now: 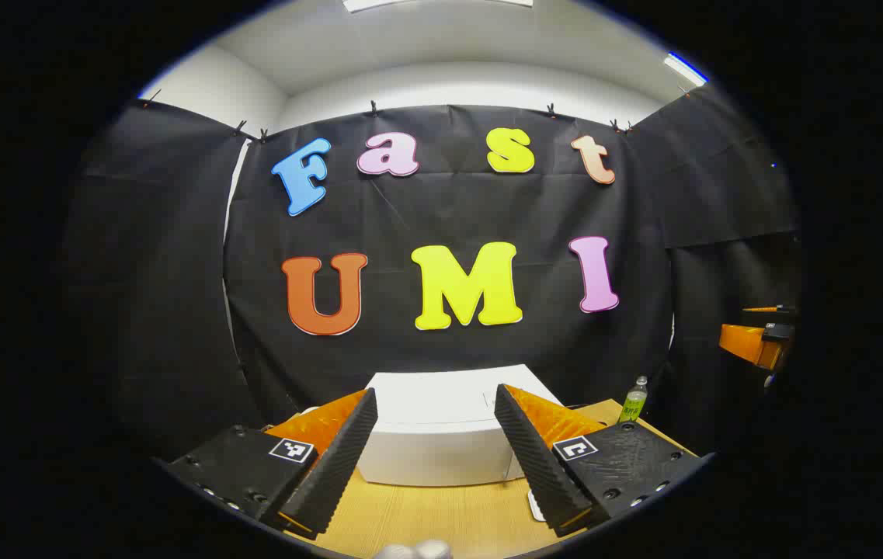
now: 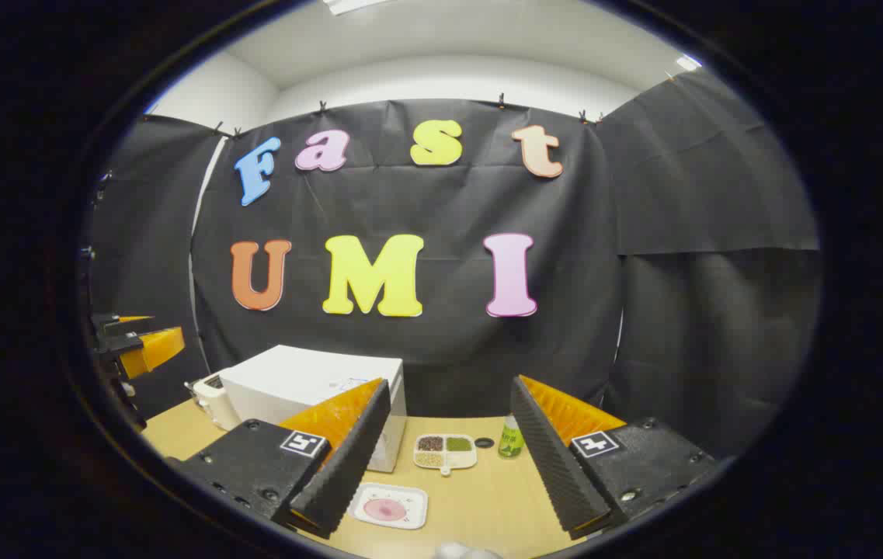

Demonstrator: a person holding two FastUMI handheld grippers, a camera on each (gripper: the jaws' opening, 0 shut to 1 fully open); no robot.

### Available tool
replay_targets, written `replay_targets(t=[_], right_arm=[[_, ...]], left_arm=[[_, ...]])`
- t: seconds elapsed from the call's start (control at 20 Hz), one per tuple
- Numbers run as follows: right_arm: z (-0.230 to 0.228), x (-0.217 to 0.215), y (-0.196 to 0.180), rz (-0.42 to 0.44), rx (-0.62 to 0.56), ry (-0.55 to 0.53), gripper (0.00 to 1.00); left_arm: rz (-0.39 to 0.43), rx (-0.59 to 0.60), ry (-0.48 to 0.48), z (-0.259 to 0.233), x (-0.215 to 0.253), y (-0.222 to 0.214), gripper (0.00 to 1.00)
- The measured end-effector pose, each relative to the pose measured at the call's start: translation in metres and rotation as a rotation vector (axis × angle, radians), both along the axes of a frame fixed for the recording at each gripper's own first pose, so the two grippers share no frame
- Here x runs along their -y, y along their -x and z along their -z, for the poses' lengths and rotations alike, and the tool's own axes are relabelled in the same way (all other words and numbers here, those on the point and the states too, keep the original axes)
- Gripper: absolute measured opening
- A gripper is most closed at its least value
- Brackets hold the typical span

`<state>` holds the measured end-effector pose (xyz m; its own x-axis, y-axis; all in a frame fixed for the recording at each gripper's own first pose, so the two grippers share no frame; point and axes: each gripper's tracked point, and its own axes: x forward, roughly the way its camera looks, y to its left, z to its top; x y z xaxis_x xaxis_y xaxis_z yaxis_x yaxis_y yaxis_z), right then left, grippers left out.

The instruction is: Open the microwave oven with the left hand, put the food in, and close the microwave oven.

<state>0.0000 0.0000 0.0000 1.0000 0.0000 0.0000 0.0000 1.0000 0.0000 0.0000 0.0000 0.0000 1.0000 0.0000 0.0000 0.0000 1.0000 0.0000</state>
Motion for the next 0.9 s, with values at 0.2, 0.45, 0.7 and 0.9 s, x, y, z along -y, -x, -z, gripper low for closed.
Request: replay_targets(t=[0.2, 0.45, 0.7, 0.9], right_arm=[[-0.001, 0.002, 0.003, 0.003, 0.0, -0.015, 0.93], [-0.006, 0.004, 0.005, 0.009, 0.01, -0.017, 0.93], [-0.006, 0.004, 0.005, 0.003, 0.007, -0.02, 1.0], [-0.008, 0.007, 0.007, 0.002, 0.014, -0.021, 0.93]], left_arm=[[-0.006, -0.003, -0.004, 0.003, -0.002, 0.005, 0.96], [-0.022, 0.0, -0.004, 0.004, -0.006, 0.009, 0.96], [-0.024, 0.0, -0.01, 0.006, -0.005, 0.012, 0.96], [-0.015, 0.012, -0.001, 0.014, 0.003, 0.006, 0.96]])
